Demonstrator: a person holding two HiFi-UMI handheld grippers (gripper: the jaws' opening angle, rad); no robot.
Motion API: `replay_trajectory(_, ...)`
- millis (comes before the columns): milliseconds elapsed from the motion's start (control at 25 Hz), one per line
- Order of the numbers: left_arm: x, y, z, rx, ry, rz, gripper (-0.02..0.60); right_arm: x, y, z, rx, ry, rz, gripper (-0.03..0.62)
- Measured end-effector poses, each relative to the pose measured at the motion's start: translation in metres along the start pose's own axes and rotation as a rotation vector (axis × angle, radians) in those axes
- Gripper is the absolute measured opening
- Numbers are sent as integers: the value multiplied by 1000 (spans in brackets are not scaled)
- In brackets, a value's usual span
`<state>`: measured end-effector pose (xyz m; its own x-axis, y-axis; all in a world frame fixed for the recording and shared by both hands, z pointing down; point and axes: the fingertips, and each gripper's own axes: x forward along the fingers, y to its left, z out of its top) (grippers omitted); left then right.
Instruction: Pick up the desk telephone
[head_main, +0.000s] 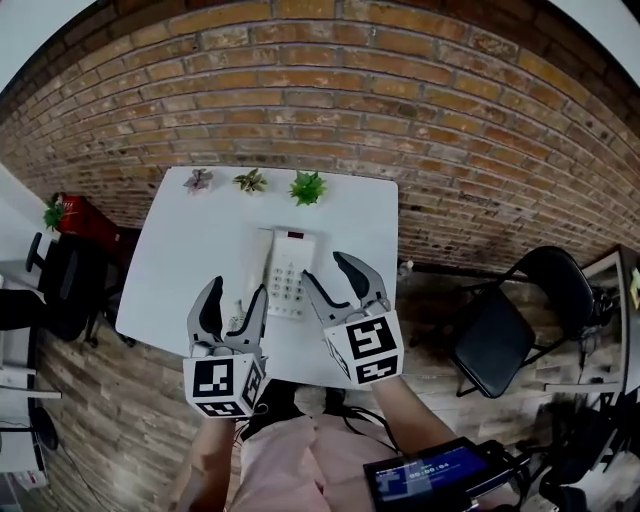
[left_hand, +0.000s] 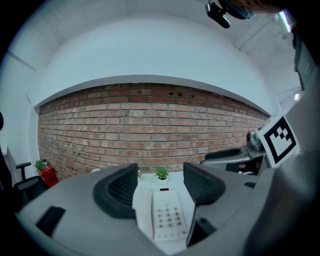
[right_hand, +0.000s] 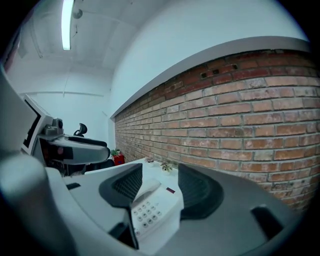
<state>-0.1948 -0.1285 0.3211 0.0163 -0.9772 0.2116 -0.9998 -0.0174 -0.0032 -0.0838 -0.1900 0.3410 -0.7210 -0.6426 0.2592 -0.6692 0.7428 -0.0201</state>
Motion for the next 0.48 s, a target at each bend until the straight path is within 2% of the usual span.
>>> replay_trajectory(480,79,28,-46,-37,159,-237,348,66,-20,-35,100,113,-117,238)
